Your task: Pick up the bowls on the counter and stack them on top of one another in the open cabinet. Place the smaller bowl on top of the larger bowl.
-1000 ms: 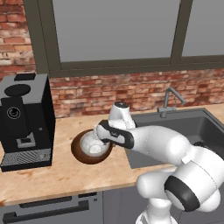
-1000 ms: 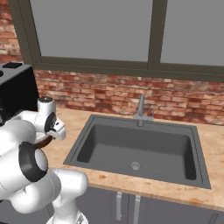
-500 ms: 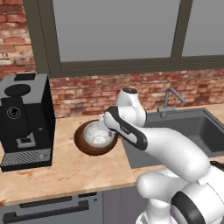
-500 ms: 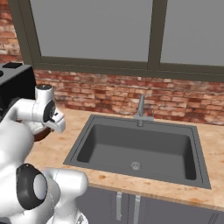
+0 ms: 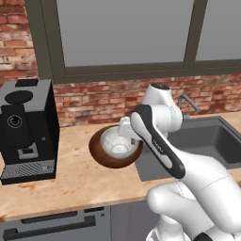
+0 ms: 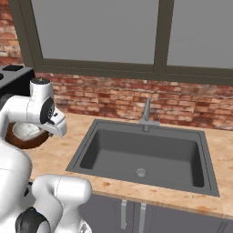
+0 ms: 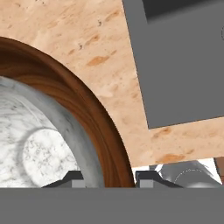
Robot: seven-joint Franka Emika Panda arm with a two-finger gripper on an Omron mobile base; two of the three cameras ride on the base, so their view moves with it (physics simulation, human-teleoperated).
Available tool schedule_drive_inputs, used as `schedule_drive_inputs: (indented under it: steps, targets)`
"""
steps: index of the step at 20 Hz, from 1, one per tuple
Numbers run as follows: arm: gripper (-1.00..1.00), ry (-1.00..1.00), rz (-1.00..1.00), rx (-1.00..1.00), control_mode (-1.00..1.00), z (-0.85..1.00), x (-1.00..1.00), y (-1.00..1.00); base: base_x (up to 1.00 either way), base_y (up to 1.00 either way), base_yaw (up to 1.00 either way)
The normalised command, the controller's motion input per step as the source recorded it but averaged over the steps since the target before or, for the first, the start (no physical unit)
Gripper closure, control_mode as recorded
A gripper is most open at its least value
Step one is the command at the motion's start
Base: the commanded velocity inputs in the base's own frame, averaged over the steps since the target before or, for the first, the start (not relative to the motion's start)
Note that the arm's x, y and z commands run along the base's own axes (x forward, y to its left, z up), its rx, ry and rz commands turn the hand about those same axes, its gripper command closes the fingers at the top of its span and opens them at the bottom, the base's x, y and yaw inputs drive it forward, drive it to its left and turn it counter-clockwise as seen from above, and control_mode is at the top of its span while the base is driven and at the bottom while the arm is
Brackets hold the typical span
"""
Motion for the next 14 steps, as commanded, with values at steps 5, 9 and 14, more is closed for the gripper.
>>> schedule_drive_inputs:
  steps: [5,9,14]
  targets:
    - [1.00,0.02,0.09,0.00,-1.00,0.59,-0.84,-0.15,0.00,0.00,0.00]
    - [1.00,0.02,0.15,0.00,-1.00,0.40,-0.82,-0.06,0.00,0.00,0.00]
    - [1.00,-0.01,0.01,0.00,-1.00,0.02,-0.08,0.00,0.00,0.00,0.00]
